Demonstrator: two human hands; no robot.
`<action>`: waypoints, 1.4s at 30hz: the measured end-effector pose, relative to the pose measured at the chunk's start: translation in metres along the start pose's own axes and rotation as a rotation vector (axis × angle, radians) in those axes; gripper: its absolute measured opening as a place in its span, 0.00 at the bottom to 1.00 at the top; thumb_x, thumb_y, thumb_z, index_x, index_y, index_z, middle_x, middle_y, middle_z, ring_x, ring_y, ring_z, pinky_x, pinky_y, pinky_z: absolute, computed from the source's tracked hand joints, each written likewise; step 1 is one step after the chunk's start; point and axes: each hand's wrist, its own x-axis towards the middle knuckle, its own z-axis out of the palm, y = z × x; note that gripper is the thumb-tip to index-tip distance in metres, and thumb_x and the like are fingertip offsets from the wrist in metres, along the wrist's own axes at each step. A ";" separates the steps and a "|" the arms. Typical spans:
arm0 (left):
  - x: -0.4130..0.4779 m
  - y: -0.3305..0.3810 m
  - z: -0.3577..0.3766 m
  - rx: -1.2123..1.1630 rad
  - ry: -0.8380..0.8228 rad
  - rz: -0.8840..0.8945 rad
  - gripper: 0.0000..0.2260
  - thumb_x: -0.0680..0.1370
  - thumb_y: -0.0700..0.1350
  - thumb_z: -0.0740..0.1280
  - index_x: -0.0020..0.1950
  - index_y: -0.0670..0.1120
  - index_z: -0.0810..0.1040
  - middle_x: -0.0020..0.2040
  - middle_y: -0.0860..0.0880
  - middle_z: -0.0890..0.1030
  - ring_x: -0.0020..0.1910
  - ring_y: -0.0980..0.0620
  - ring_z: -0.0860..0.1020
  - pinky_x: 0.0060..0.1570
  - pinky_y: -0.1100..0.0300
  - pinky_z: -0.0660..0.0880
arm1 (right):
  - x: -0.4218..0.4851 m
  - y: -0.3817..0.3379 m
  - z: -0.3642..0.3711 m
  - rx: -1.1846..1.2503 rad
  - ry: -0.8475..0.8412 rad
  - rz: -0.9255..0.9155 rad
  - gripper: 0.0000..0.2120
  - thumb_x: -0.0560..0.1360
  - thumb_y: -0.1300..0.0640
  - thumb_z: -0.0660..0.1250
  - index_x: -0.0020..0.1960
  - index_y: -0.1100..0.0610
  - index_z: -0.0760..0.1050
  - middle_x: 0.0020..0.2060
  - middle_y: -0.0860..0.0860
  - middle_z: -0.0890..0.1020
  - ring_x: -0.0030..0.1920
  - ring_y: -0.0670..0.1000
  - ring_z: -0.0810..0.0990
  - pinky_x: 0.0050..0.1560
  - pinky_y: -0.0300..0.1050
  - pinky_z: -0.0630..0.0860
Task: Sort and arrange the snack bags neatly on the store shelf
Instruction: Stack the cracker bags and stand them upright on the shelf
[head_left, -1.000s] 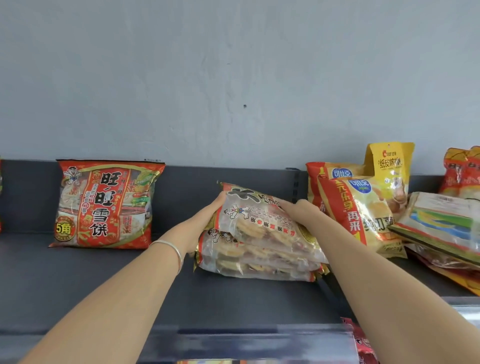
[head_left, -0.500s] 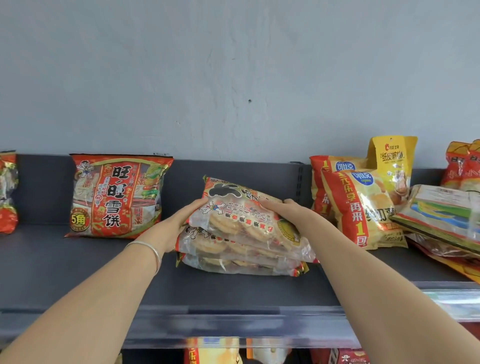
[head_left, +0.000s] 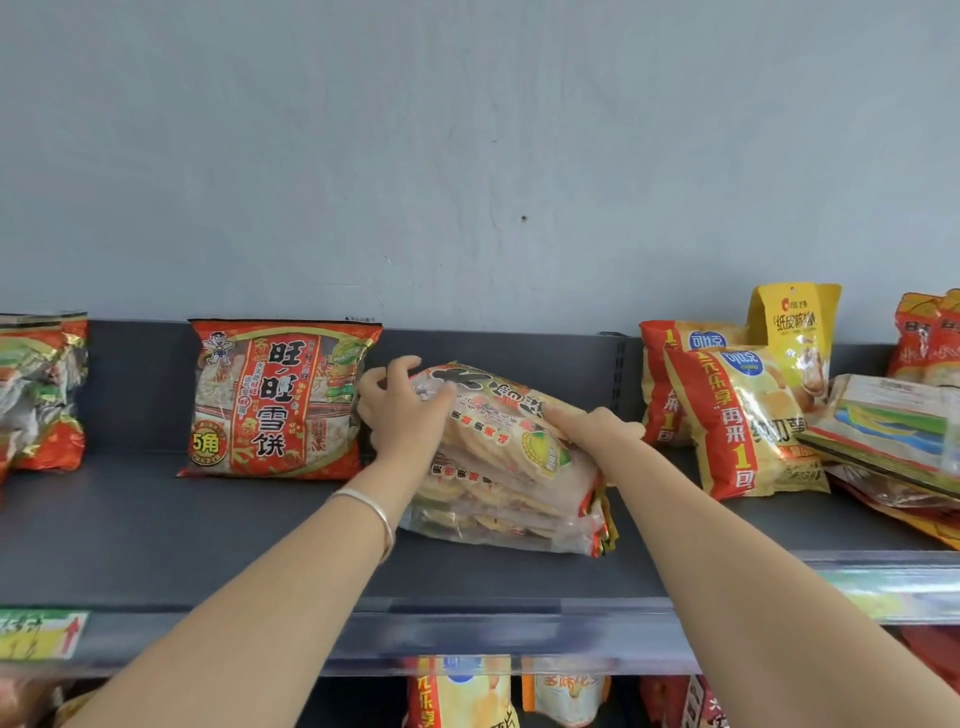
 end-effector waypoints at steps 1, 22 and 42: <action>-0.004 0.003 0.004 -0.048 0.014 -0.045 0.25 0.73 0.43 0.70 0.68 0.52 0.67 0.73 0.47 0.54 0.71 0.46 0.59 0.63 0.52 0.66 | -0.003 0.001 0.000 0.007 -0.019 0.005 0.41 0.72 0.28 0.56 0.72 0.58 0.65 0.65 0.58 0.71 0.67 0.60 0.69 0.69 0.53 0.67; -0.019 0.006 0.022 -0.747 -0.302 -0.621 0.32 0.70 0.38 0.72 0.69 0.47 0.59 0.61 0.43 0.74 0.52 0.45 0.76 0.44 0.51 0.76 | -0.035 -0.003 -0.003 0.065 0.028 -0.131 0.31 0.75 0.37 0.62 0.68 0.58 0.68 0.59 0.55 0.77 0.57 0.55 0.77 0.53 0.48 0.77; 0.080 0.052 0.056 -0.489 -0.410 0.116 0.25 0.76 0.38 0.67 0.70 0.51 0.65 0.63 0.52 0.74 0.59 0.51 0.76 0.54 0.56 0.77 | 0.036 -0.028 -0.070 0.920 0.145 -0.449 0.20 0.70 0.53 0.76 0.55 0.56 0.69 0.49 0.51 0.78 0.48 0.50 0.79 0.46 0.45 0.78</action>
